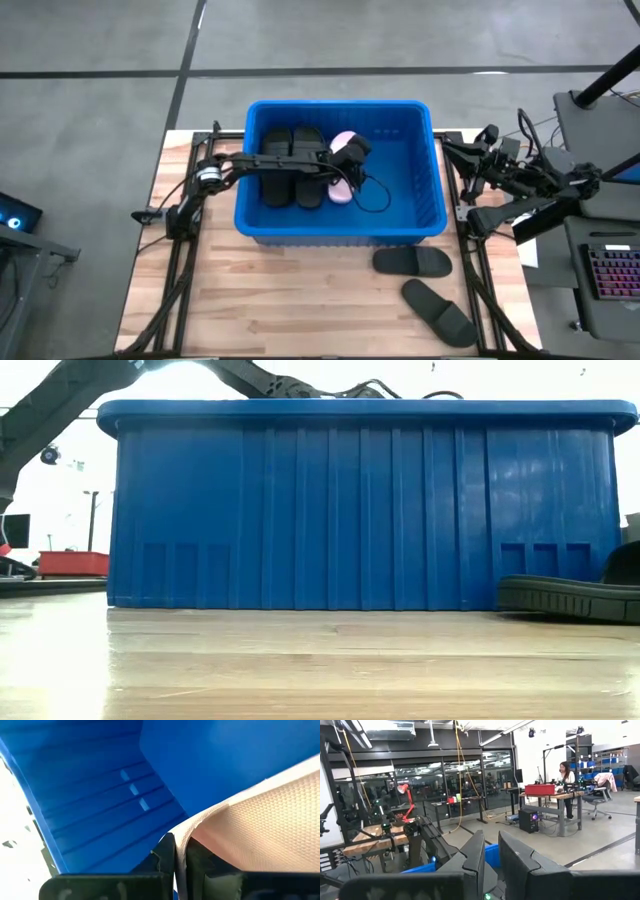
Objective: Pick and place slides into bin
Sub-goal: Put the pink slide into the blue bin, then put the black slide into the blue bin
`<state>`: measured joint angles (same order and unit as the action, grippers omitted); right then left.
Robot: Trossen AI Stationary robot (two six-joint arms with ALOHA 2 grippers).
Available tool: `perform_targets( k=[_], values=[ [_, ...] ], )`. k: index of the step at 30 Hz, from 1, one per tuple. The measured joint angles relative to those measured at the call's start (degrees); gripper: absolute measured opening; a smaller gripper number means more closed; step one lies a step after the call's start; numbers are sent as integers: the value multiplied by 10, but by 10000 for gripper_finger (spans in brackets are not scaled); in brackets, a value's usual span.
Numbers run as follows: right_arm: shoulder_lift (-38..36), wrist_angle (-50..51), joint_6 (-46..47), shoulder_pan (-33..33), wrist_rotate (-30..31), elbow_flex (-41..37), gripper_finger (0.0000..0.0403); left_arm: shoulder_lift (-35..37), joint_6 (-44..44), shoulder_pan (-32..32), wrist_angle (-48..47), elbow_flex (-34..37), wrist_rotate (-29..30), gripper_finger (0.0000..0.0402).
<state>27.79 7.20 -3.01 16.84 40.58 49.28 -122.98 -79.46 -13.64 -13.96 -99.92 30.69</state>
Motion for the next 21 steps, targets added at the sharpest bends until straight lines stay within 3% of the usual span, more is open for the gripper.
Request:
perform_targets(
  k=[9,21],
  values=[
    [0,0,0,0,0,0,47,0,25,-5,0,0,5,42],
    [0,0,0,0,-4,0,47,0,49,-7,-6,-1,9,168]
  ],
)
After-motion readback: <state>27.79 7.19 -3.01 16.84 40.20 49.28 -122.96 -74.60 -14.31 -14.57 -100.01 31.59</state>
